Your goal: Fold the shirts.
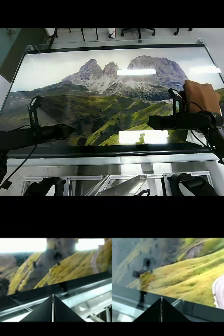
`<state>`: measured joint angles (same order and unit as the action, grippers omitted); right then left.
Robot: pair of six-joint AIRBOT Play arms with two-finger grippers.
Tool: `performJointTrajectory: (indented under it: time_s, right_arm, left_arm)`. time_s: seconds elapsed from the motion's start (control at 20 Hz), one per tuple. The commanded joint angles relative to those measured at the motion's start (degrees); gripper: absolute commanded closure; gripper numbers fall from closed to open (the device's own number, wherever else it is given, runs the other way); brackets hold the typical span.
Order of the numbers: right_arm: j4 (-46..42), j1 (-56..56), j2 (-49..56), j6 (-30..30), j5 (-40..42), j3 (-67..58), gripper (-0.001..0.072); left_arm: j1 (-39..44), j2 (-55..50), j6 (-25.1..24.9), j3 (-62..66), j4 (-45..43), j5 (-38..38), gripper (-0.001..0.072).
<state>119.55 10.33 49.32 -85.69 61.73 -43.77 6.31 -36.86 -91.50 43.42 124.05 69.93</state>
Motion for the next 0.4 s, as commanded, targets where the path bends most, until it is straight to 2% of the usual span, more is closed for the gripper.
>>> performJointTrajectory:
  time_s: [0.0,0.35]
  right_arm:
    - [0.74,0.94,-0.72,0.15,-1.62,1.44,0.0691]
    - [0.74,0.94,-0.72,0.15,-1.62,1.44,0.0691]
  left_arm:
    - [3.45,-2.05,0.92,0.0,-0.04,-2.54,0.0695]
    - [3.65,-2.05,0.92,0.0,-0.04,-2.56,0.0695]
